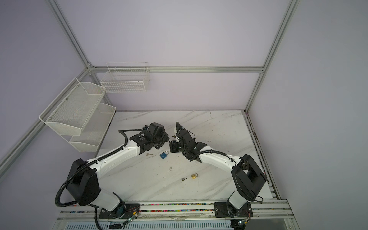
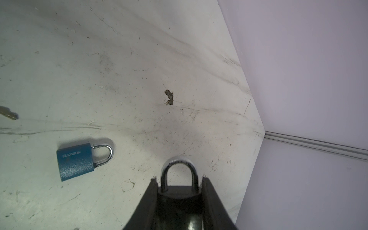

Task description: Unlock with the key

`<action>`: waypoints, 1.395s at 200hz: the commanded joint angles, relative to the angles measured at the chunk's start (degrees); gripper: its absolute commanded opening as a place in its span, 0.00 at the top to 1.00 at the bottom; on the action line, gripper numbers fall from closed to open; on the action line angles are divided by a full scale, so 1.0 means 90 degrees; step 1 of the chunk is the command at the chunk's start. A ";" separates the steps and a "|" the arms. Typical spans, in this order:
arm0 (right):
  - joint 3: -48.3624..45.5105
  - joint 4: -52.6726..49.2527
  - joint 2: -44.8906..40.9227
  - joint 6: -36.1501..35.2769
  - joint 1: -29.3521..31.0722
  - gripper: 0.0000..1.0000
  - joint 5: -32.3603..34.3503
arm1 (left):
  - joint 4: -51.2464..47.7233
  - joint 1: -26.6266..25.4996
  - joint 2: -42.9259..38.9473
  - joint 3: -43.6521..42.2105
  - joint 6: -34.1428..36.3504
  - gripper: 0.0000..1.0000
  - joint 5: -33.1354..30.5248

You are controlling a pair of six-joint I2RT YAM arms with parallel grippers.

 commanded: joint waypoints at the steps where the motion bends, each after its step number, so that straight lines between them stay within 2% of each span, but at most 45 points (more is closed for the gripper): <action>1: 0.0238 0.0029 0.0103 0.0081 0.0089 1.00 -0.0093 | 0.0043 -0.0119 -0.0078 0.0164 0.0288 1.00 0.0014; 13: 0.0309 0.0128 0.0145 0.0173 0.0086 1.00 -0.0435 | -0.0134 -0.0153 -0.0066 0.0216 0.0405 1.00 -0.0101; 42: 0.0550 0.0015 0.0249 0.0352 0.0046 1.00 -0.0580 | -0.0487 -0.0252 -0.0147 0.0188 0.0694 1.00 -0.0350; 67: 0.0704 -0.0083 0.0209 0.0416 0.0021 1.00 -0.0442 | -0.0815 -0.0293 -0.0223 0.0153 0.0765 0.99 -0.0552; 91: 0.0913 -0.0340 0.0177 0.0296 0.0017 1.00 -0.0004 | -0.0773 -0.0300 -0.0360 -0.0064 0.0527 0.99 -0.0560; 106: 0.1077 -0.0599 0.0206 -0.0001 0.0016 1.00 0.0297 | -0.0729 -0.0300 -0.0401 -0.0056 0.0427 0.99 -0.0477; 131: 0.1019 -0.0631 0.0234 -0.0033 0.0024 1.00 0.0462 | -0.0446 -0.0272 -0.0478 -0.0088 0.0170 0.99 -0.0108; 176: 0.0833 -0.0299 0.0349 -0.0014 0.0128 1.00 0.0120 | 0.0278 -0.0178 -0.0582 -0.0355 -0.0284 1.00 0.0612; 223: 0.1208 -0.0471 0.0381 0.0132 0.0131 1.00 0.0278 | -0.0280 -0.0250 -0.0411 -0.0218 0.0126 1.00 0.0308; 248: 0.1511 -0.0806 0.0440 -0.0088 0.0135 1.00 0.0635 | -0.0551 -0.0281 -0.0362 -0.0307 0.0200 1.00 0.0063; 279: 0.1720 -0.0987 0.0441 -0.0158 0.0138 1.00 0.0629 | -0.0796 -0.0256 -0.0327 -0.0394 0.0200 1.00 -0.0181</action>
